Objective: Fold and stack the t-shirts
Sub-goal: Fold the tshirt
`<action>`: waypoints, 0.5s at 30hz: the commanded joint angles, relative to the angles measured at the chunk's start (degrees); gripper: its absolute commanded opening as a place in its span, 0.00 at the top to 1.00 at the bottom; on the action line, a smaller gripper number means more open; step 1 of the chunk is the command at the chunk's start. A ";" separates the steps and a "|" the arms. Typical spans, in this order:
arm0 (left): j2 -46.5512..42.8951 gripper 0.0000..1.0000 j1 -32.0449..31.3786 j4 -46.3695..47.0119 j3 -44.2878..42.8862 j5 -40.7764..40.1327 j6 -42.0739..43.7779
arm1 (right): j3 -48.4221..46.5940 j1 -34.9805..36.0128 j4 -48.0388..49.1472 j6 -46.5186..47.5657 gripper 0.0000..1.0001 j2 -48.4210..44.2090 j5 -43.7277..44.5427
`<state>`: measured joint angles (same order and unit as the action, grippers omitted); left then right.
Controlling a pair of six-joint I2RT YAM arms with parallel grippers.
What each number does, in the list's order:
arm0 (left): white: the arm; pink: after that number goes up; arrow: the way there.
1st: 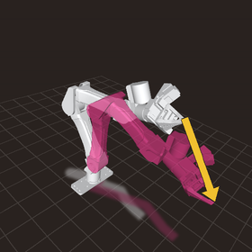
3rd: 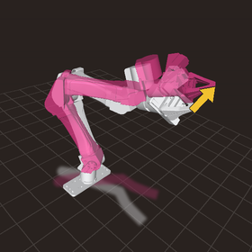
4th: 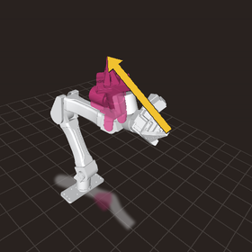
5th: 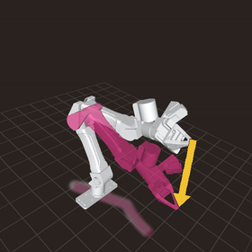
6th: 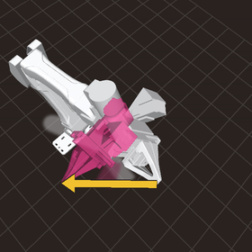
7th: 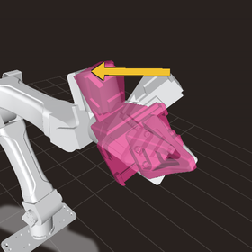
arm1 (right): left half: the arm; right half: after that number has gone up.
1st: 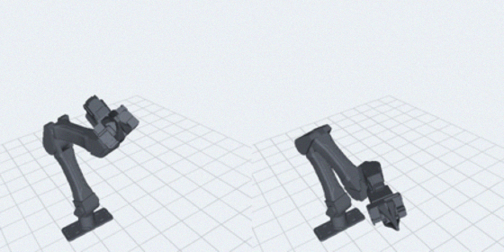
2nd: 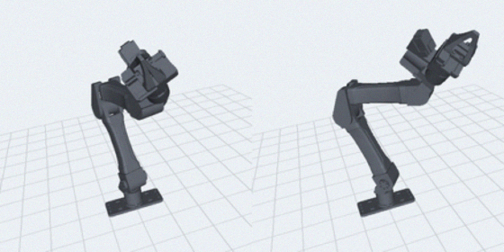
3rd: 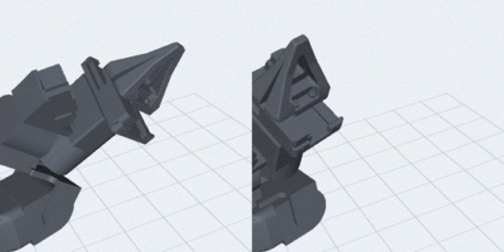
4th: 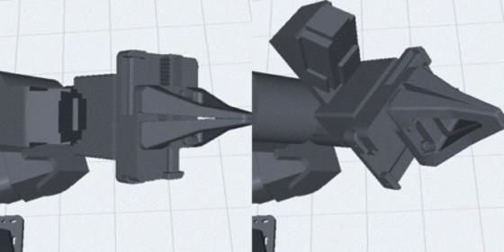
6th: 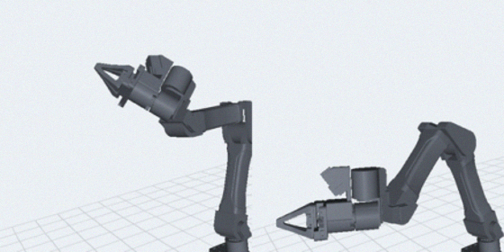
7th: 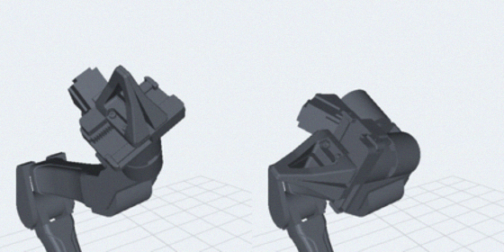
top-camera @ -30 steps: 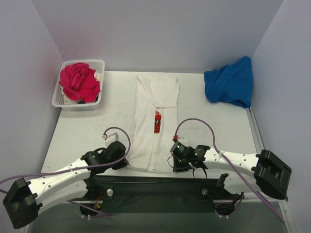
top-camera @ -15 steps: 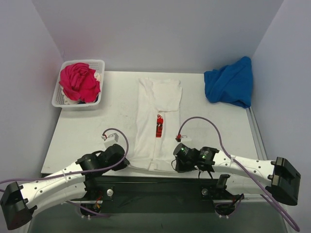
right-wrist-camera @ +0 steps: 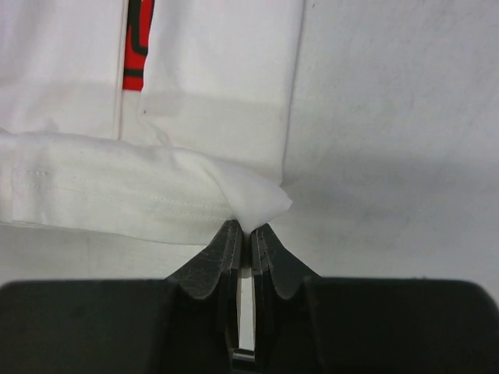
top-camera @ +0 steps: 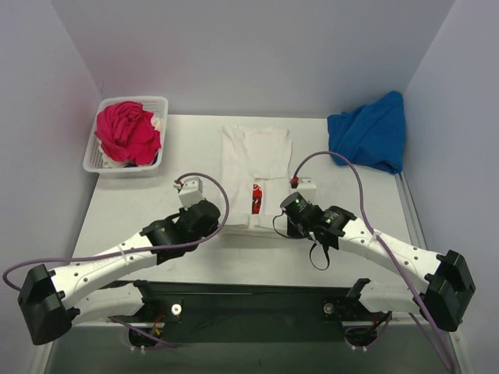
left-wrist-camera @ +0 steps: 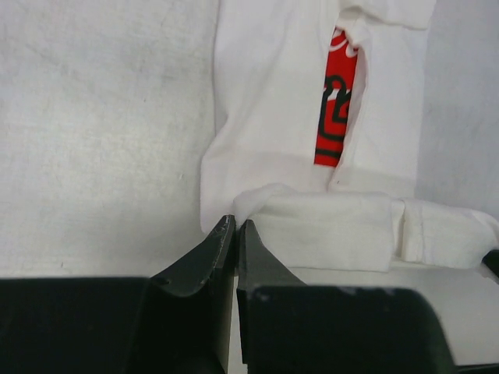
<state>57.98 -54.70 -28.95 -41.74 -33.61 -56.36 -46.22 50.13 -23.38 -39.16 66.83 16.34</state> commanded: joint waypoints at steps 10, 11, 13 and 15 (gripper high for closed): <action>17.51 1.00 12.24 17.15 -14.07 -1.74 15.22 | -13.10 -13.29 6.85 13.75 1.00 12.97 -1.39; 19.96 1.00 13.12 17.96 -14.86 -0.33 15.83 | -13.89 -14.17 7.03 13.93 1.00 13.93 -2.01; 23.74 1.00 14.96 19.71 -17.31 1.43 17.24 | -16.27 -16.10 7.99 14.98 1.00 16.92 -3.06; 26.30 1.00 16.19 20.51 -19.16 2.58 17.95 | -18.63 -17.51 8.61 15.60 1.00 20.16 -4.55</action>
<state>81.91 -40.40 -13.50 -56.80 -32.75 -42.26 -61.08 34.79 -15.16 -26.65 83.90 12.62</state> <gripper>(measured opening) 0.123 0.065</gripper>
